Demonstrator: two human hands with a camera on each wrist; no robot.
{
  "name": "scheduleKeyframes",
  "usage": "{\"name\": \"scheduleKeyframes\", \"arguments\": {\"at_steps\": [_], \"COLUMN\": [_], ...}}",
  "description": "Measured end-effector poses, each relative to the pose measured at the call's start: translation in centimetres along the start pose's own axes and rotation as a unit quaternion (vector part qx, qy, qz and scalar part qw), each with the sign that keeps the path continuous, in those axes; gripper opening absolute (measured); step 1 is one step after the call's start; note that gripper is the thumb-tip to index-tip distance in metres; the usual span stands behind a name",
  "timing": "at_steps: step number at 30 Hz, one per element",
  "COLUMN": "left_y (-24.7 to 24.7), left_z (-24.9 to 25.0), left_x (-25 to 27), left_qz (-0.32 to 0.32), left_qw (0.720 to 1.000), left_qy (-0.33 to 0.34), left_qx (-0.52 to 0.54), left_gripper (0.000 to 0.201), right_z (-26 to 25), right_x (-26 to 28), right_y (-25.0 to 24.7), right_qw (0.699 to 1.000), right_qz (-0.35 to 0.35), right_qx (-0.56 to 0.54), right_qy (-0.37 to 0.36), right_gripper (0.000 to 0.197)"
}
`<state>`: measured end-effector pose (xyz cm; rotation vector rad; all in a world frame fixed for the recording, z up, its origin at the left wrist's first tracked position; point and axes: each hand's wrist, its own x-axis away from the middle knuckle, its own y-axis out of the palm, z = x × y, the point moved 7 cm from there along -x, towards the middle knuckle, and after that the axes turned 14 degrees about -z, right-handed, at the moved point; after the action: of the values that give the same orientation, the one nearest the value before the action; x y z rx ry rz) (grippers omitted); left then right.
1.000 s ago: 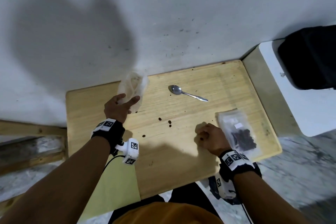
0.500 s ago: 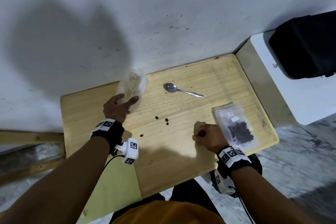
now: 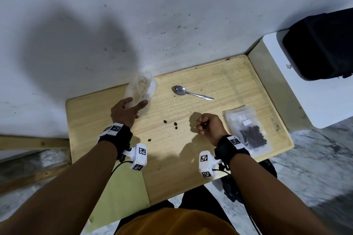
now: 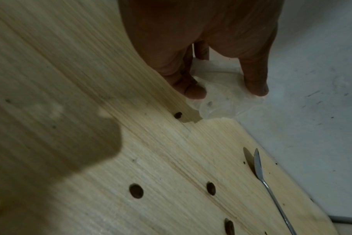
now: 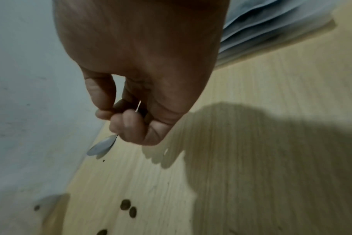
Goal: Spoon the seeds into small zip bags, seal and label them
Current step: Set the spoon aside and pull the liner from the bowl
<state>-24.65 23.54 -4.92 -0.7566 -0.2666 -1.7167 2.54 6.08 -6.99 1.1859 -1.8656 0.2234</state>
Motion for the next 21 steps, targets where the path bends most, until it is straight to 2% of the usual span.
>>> {"name": "scheduleKeyframes", "arguments": {"at_steps": [1,3,4,5,7,9,11,15,17,21], "left_y": [-0.1,-0.3,-0.4,-0.6,-0.9,-1.2,-1.4,-1.9,-2.2,-2.7], "left_z": [0.0,-0.1,-0.2,-0.2,-0.4,-0.5,-0.6,-0.7,-0.9,-1.1], "left_x": [0.0,0.1,0.2,0.2,0.2,0.2,0.3,0.5,0.6,0.6], "left_qz": [0.001,0.002,0.003,0.006,0.009,0.009,0.009,0.011,0.015,0.02], "left_qw": [1.0,1.0,1.0,1.0,1.0,1.0,1.0,1.0,1.0,1.0], "left_qy": [0.0,-0.001,-0.002,-0.002,-0.003,0.0,0.004,-0.003,-0.007,-0.009], "left_qx": [0.0,0.003,0.005,0.005,0.002,-0.002,-0.004,-0.01,-0.009,-0.005], "left_gripper": [0.074,0.073,0.072,0.072,0.074,0.078,0.079,0.075,0.076,0.081], "right_z": [0.0,-0.3,-0.8,-1.2,-1.0,-0.2,0.4,0.3,-0.2,0.1], "right_x": [-0.4,-1.0,-1.1,-1.3,-1.4,-1.9,-2.5,-2.7,-2.7,-3.2], "right_y": [0.2,0.5,1.0,1.8,3.7,4.6,4.9,6.0,6.4,6.7], "right_qw": [1.0,0.99,0.969,0.933,0.865,0.841,0.844,0.831,0.82,0.789], "right_qz": [-0.001,0.017,0.023,0.02,-0.016,-0.034,-0.03,-0.017,-0.003,-0.009], "right_qx": [0.014,0.14,0.244,0.354,0.492,0.527,0.525,0.547,0.562,0.609], "right_qy": [0.003,-0.015,-0.037,-0.064,-0.097,-0.113,-0.104,-0.096,-0.112,-0.083], "right_gripper": [0.019,0.023,0.023,0.017,0.012,0.017,0.022,0.01,0.009,0.009]}}
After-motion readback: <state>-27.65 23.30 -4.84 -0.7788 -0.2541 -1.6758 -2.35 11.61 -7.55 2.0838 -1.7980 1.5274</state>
